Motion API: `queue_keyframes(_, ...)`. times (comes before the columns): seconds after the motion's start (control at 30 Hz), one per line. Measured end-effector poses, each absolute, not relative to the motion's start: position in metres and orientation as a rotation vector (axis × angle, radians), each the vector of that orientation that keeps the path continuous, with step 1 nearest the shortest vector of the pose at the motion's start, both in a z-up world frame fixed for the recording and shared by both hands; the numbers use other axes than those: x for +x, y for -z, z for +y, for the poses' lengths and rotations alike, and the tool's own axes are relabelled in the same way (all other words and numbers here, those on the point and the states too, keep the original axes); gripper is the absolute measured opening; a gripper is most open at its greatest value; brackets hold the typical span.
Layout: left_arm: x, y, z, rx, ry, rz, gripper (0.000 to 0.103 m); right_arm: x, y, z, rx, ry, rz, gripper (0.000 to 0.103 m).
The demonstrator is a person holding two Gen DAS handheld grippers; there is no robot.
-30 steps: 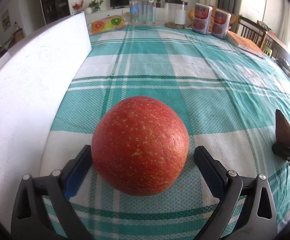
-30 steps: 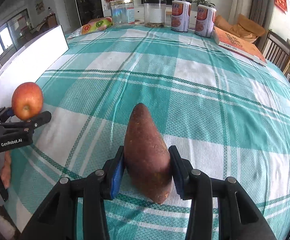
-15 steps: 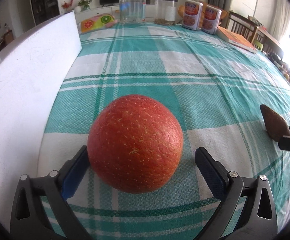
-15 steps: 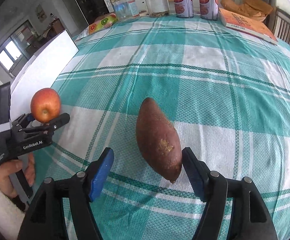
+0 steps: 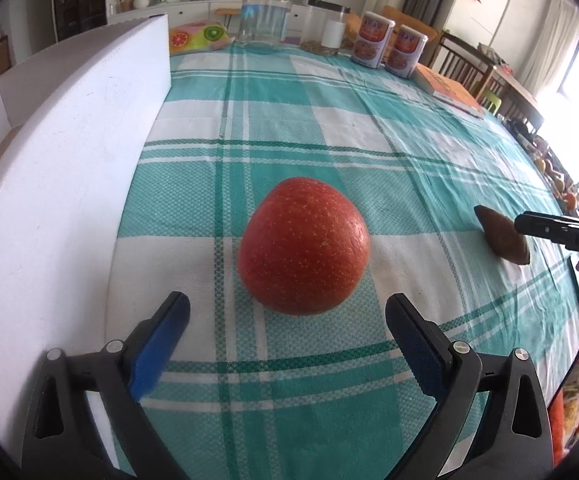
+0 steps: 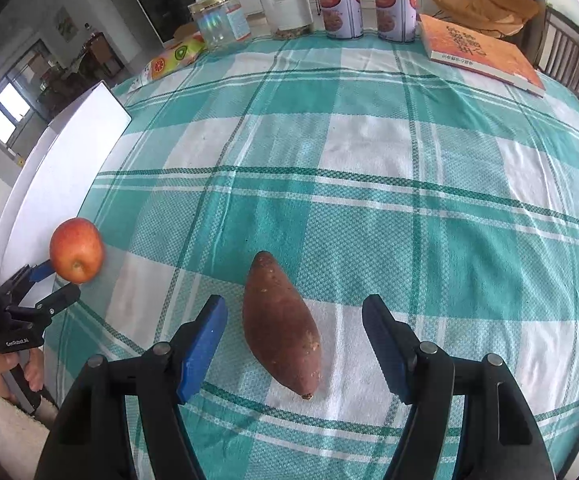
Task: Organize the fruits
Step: 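Grasp the sweet potato with the right tool while the left tool holds the apple, then carry the apple into the box with the left tool while the right tool drops the sweet potato there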
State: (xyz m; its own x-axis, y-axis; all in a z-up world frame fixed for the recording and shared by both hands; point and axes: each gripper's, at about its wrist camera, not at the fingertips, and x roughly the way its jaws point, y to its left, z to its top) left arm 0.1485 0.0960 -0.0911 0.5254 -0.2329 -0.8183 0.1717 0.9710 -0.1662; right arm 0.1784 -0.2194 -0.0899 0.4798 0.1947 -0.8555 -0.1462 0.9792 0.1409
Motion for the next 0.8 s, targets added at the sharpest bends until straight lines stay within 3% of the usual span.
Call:
queue_keyframes(0.07, 0.146, 0.090, 0.092, -0.040, 0.231, 0.971, 0.099, 0.163, 0.094, -0.225, 0.089, -0.227, 0.998, 0.077)
queue_keyframes(0.27, 0.163, 0.088, 0.085, -0.004, 0.200, 0.968, 0.099, 0.157, 0.104, -0.233, 0.101, -0.291, 1.024, 0.077)
queue_keyframes(0.5, 0.177, 0.084, 0.075, 0.035, 0.204, 0.967, 0.098, 0.195, 0.100, -0.210, -0.011, -0.372, 1.210, 0.077)
queue_keyframes(0.53, 0.178, 0.084, 0.072, 0.053, 0.206, 0.968, 0.095, 0.202, 0.102, -0.205, -0.037, -0.372, 1.239, 0.077)
queue_keyframes(0.6, 0.178, 0.085, 0.067, 0.084, 0.206, 0.980, 0.076, 0.214, 0.107, -0.196, -0.090, -0.367, 1.294, 0.077)
queue_keyframes(0.63, 0.180, 0.086, 0.066, 0.088, 0.200, 0.995, 0.068, 0.219, 0.110, -0.193, -0.106, -0.364, 1.317, 0.075)
queue_keyframes(0.73, 0.179, 0.085, 0.070, 0.059, 0.196, 1.007, 0.067, 0.227, 0.118, -0.185, -0.167, -0.361, 1.367, 0.046)
queue_keyframes(0.8, 0.172, 0.081, 0.074, 0.019, 0.188, 1.011, 0.067, 0.225, 0.111, -0.183, -0.163, -0.368, 1.367, 0.041)
